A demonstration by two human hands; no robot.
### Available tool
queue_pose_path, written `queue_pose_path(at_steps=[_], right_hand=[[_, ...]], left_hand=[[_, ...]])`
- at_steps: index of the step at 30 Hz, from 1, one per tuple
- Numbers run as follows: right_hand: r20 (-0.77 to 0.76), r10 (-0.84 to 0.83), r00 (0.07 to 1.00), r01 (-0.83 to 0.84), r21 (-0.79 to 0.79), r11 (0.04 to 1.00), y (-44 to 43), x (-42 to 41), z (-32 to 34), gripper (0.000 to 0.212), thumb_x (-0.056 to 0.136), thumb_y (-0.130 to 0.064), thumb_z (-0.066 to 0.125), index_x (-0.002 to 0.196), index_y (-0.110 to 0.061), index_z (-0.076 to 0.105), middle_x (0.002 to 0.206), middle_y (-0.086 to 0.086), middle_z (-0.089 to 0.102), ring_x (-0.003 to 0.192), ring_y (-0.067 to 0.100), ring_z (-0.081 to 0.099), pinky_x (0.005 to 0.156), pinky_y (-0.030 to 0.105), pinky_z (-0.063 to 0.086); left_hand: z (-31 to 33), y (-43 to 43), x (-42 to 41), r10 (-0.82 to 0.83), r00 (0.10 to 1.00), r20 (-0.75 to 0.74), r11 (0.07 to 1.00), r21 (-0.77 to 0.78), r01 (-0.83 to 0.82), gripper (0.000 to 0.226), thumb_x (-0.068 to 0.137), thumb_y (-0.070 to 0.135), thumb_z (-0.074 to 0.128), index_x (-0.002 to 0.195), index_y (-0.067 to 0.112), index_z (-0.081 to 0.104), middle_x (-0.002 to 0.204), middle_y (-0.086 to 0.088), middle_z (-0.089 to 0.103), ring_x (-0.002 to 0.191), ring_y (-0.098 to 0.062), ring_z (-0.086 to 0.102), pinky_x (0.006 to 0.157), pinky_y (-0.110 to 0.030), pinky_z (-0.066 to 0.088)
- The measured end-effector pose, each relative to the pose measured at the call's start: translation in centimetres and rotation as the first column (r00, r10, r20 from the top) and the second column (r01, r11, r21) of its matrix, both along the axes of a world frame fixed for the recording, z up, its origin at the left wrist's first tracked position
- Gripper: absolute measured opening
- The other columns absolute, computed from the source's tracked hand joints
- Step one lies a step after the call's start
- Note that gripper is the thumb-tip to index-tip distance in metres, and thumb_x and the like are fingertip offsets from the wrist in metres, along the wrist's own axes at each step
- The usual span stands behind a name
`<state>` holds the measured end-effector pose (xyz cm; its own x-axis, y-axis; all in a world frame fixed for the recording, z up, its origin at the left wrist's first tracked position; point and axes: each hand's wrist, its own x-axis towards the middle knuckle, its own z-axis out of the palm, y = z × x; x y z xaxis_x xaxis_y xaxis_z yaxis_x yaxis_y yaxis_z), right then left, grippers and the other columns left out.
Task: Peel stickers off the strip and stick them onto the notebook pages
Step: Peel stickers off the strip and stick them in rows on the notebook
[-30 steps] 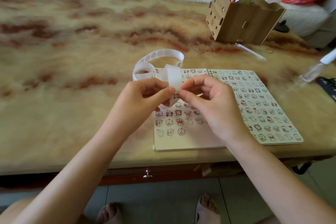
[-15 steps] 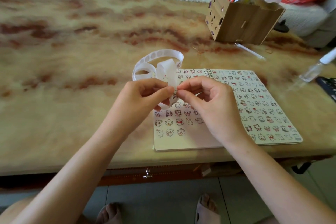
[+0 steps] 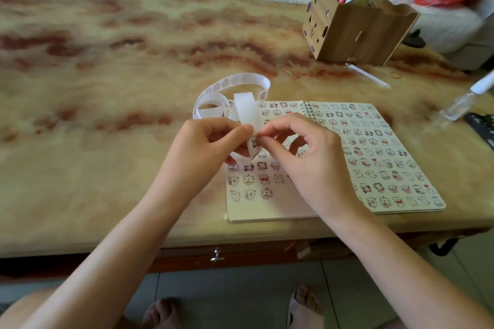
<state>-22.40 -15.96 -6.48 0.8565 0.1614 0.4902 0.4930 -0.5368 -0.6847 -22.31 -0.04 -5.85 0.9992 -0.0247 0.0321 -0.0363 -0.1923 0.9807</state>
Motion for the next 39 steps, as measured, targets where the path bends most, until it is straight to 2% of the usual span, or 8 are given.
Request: queue_pose_path(at_steps=[8,13,16,22,25,29,32,39], right_hand=[[-0.095,-0.007,0.995,0.003,-0.038,0.999,0.1,-0.3,0.3,0.003,0.085,-0.020,0.069,0.087,-0.020,0.066,0.085,-0.011,0.061,0.075,0.011,0.054,0.068,0.018,0.043],[-0.256,0.017,0.966,0.004,0.085,0.996,-0.4,-0.7,1.5,0.008,0.086,-0.019,0.067,0.082,-0.025,0.065,0.076,-0.015,0.063,0.067,0.001,0.053,0.066,0.013,0.044],[-0.471,0.083,0.878,-0.007,0.163,0.987,-1.7,-0.5,2.5,0.007,0.085,-0.018,0.068,0.081,-0.024,0.068,0.069,-0.013,0.066,0.063,-0.001,0.058,0.060,0.012,0.045],[-0.761,0.072,0.645,-0.100,0.009,0.995,-4.3,-0.3,3.3,0.002,0.082,-0.016,0.071,0.080,-0.017,0.072,0.060,-0.010,0.067,0.053,0.002,0.055,0.046,0.011,0.040],[-0.789,0.050,0.613,-0.120,-0.030,0.992,-4.4,-0.6,3.4,0.002,0.080,-0.019,0.073,0.079,-0.017,0.073,0.064,-0.008,0.070,0.053,0.001,0.055,0.050,0.010,0.042],[-0.782,0.035,0.623,-0.155,-0.079,0.985,-3.8,-0.6,2.9,0.011,0.077,-0.026,0.076,0.081,-0.016,0.075,0.077,-0.002,0.075,0.060,0.001,0.059,0.063,0.019,0.047],[-0.774,0.015,0.633,-0.142,-0.097,0.985,-3.6,-0.6,2.6,0.009,0.078,-0.025,0.075,0.079,-0.016,0.076,0.076,-0.001,0.075,0.059,0.003,0.057,0.061,0.020,0.045],[-0.771,0.005,0.637,-0.128,-0.099,0.987,-3.4,-0.7,2.8,0.007,0.079,-0.022,0.075,0.077,-0.015,0.076,0.074,-0.001,0.074,0.056,0.001,0.054,0.056,0.017,0.044]], left_hand=[[0.0,0.0,0.0,0.012,1.000,-0.019,1.000,0.001,-0.012,0.019,0.088,0.019,0.062,0.072,0.015,0.072,0.062,0.005,0.071,0.061,-0.003,0.066,0.053,-0.014,0.048],[-0.2,0.1,0.2,0.023,0.999,-0.047,0.999,0.049,-0.021,0.020,0.088,0.021,0.062,0.074,0.011,0.072,0.064,0.004,0.072,0.060,-0.003,0.067,0.055,-0.014,0.049],[-0.4,0.3,0.2,0.036,0.998,-0.058,0.996,0.088,-0.030,0.021,0.088,0.023,0.063,0.075,0.011,0.072,0.069,0.001,0.074,0.062,-0.003,0.068,0.059,-0.015,0.052],[-1.0,0.3,0.2,0.015,0.997,-0.079,0.984,0.180,-0.001,0.025,0.087,0.026,0.063,0.066,0.013,0.068,0.060,0.004,0.070,0.054,0.000,0.061,0.056,-0.011,0.044],[-1.2,0.2,0.2,0.013,0.996,-0.085,0.978,0.208,0.005,0.026,0.087,0.027,0.063,0.063,0.016,0.066,0.057,0.007,0.068,0.050,0.003,0.057,0.054,-0.010,0.043],[-1.2,0.1,0.3,0.017,0.996,-0.084,0.976,0.216,0.002,0.026,0.087,0.027,0.062,0.063,0.016,0.066,0.056,0.008,0.068,0.051,0.003,0.056,0.057,-0.013,0.044],[-1.2,0.1,0.3,0.017,0.996,-0.084,0.975,0.223,0.002,0.026,0.087,0.027,0.062,0.064,0.016,0.066,0.057,0.009,0.068,0.052,0.003,0.056,0.060,-0.017,0.045],[-1.3,0.2,0.4,0.005,0.997,-0.083,0.977,0.215,0.013,0.025,0.087,0.026,0.063,0.065,0.015,0.066,0.056,0.009,0.067,0.050,0.005,0.056,0.054,-0.008,0.042]])
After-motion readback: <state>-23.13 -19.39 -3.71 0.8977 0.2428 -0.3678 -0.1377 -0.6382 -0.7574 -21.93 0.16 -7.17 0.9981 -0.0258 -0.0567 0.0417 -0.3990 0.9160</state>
